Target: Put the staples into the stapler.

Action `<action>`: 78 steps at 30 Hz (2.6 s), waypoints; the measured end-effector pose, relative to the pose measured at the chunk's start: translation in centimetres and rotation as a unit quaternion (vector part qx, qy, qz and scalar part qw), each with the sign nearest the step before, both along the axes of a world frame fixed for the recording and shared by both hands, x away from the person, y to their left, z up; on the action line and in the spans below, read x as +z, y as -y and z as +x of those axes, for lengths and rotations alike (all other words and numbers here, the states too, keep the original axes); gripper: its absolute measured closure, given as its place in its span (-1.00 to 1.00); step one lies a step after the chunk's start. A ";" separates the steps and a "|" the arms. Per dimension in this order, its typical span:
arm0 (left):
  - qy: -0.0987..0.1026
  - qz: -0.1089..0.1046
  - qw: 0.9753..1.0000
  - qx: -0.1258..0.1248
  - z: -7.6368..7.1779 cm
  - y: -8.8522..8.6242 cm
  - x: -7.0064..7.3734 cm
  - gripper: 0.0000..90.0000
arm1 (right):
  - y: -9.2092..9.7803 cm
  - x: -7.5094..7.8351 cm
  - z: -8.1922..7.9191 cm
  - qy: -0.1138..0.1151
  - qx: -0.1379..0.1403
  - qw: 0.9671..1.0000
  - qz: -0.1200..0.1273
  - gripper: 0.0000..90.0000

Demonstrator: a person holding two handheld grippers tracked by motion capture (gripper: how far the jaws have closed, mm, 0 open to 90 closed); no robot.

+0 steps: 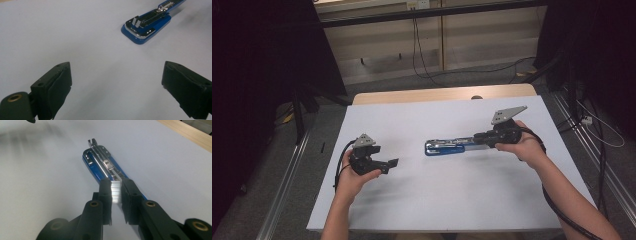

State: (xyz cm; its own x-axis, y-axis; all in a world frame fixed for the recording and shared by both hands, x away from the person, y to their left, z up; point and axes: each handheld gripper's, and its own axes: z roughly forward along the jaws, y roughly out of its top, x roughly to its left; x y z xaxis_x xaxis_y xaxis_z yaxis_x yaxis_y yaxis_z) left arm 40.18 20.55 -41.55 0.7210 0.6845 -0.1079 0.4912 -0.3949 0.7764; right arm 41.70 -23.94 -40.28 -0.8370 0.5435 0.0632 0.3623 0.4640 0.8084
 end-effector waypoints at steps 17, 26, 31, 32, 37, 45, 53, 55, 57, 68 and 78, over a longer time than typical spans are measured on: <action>0.000 0.006 1.000 0.009 -0.7 -1.0 -0.2 -0.79 | -0.6 0.3 1.0 0.003 0.012 1.000 0.003 0.76; 0.000 0.008 1.000 0.012 -0.9 -1.3 -0.3 -0.79 | -1.3 0.4 1.7 0.005 0.023 1.000 0.002 0.76; 0.002 0.007 1.000 0.014 -0.9 -1.5 -0.3 -0.79 | -1.9 0.4 2.2 0.005 0.031 1.000 0.001 0.76; 0.002 0.007 1.000 0.014 -0.9 -1.6 -0.3 -0.79 | -2.0 0.4 2.3 0.004 0.033 0.999 0.001 0.76; 0.004 0.005 1.000 0.015 -1.0 -1.6 -0.3 -0.79 | -2.6 0.5 2.6 0.006 0.039 0.999 0.000 0.76; 0.003 0.006 1.000 0.016 -1.0 -1.9 -0.3 -0.79 | -3.3 0.5 3.1 0.010 0.049 0.999 0.002 0.76; 0.001 0.001 1.000 0.017 -1.2 -2.1 -0.3 -0.79 | -3.9 0.3 3.5 0.012 0.057 0.998 -0.003 0.76; 0.002 0.003 1.000 0.017 -1.2 -2.1 -0.3 -0.79 | -4.0 0.3 3.6 0.011 0.059 0.998 0.001 0.76; 0.003 0.004 1.000 0.015 -1.3 -2.2 -0.3 -0.79 | -4.1 0.4 3.7 0.011 0.060 0.998 0.001 0.76; 0.003 0.005 1.000 0.014 -1.4 -2.0 -0.4 -0.79 | -5.0 0.7 4.1 0.015 0.070 0.997 -0.003 0.76; 0.003 0.004 1.000 0.014 -1.5 -2.1 -0.4 -0.79 | -5.8 1.0 4.5 0.019 0.085 0.996 -0.011 0.76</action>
State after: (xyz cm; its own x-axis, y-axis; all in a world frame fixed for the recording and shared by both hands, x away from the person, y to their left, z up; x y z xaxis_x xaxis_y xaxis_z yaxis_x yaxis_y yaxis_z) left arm 38.71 22.62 -41.96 0.7015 0.7059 -0.0984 0.4976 -0.3863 0.7766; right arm 46.21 -18.15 -39.27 -0.9187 0.3945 0.0190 0.2457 0.5331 0.8096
